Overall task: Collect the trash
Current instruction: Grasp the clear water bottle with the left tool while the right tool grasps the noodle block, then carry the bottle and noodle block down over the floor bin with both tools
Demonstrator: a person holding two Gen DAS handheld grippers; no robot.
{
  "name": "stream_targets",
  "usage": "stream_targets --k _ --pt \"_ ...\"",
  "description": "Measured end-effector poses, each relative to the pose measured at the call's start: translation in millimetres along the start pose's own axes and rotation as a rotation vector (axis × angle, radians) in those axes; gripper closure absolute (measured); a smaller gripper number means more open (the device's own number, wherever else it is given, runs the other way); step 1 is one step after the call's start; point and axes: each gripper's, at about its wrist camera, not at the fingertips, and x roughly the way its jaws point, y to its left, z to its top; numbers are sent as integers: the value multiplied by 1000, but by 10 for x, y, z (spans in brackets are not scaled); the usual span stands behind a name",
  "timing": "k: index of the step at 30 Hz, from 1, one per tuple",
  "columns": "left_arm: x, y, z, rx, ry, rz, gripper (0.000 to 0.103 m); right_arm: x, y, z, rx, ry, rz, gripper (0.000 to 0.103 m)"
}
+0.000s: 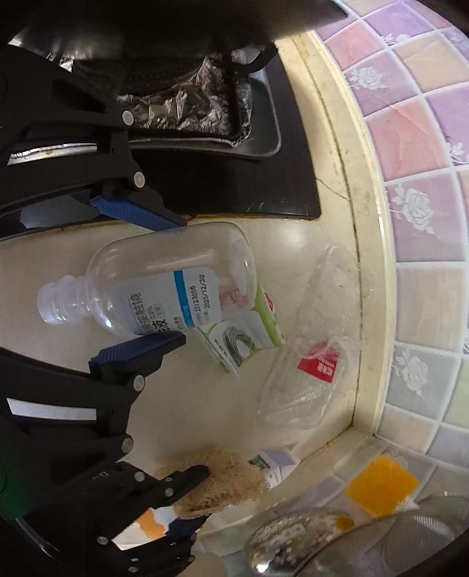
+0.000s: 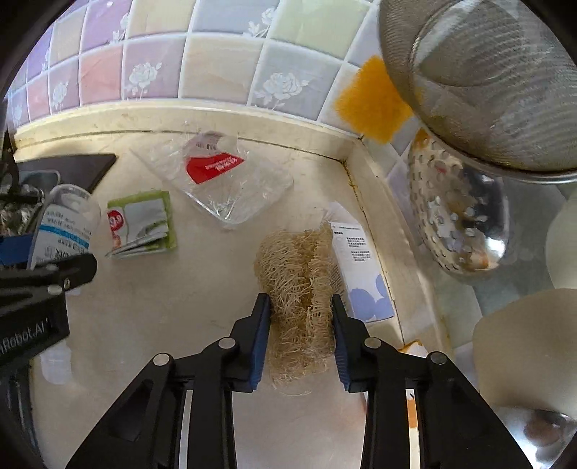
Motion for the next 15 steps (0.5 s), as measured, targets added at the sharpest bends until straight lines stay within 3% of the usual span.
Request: stream_targets --k 8,15 --pt "-384 -2 -188 22 -30 -34 51 -559 -117 -55 56 -41 64 73" --pt "-813 -42 -580 59 -40 -70 51 -1273 -172 -396 113 -51 128 73"
